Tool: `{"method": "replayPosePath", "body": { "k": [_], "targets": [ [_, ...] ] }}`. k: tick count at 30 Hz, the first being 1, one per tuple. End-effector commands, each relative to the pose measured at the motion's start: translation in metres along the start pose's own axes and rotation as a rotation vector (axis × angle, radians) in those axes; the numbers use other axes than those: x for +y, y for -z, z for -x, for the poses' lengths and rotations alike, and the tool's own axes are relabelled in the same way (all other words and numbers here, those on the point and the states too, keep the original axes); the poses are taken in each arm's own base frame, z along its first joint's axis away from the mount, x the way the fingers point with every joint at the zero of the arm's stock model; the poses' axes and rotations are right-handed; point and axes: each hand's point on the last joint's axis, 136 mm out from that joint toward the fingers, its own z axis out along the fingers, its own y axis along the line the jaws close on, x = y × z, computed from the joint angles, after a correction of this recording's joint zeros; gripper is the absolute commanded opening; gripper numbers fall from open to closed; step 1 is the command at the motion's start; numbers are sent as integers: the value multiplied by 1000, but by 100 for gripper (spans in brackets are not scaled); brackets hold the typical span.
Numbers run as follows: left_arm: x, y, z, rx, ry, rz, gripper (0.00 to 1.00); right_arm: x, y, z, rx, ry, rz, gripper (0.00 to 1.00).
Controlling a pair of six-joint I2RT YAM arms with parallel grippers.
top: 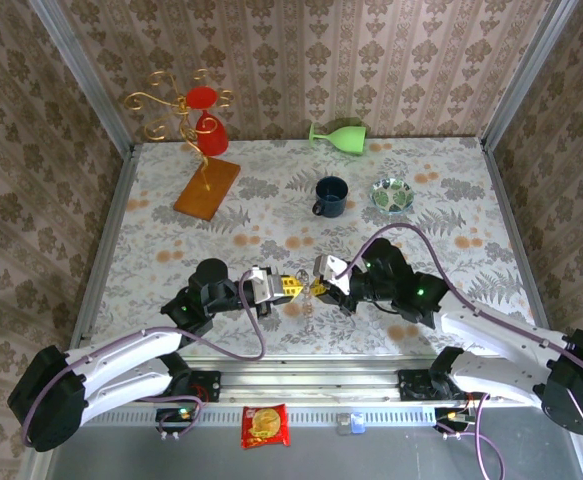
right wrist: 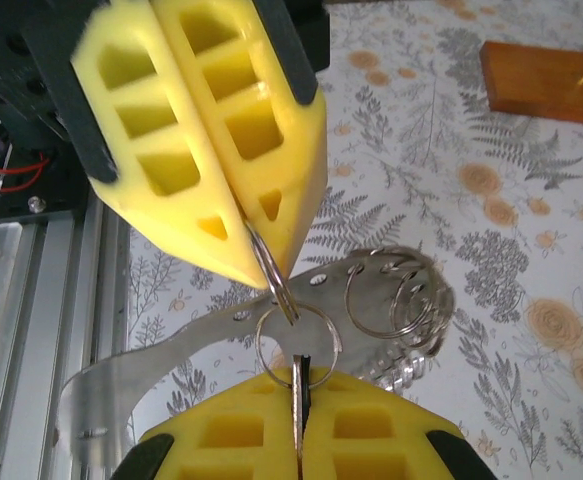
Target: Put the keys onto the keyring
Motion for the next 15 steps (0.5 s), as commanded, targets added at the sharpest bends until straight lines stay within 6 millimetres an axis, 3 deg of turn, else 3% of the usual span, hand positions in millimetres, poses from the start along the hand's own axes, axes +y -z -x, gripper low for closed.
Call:
{"method": "replayPosePath", "body": {
  "k": [1,8,15],
  "targets": [
    [3,3,10,-32,-31,8,0,5,-2,5,15,16,40,0],
    [3,2,10,-32,-30,7,0,7,-5,21,-40,19,63,0],
    [2,3,5,-18,-23,8,0,1,5,38,-110,45,12,0]
  ]
}}
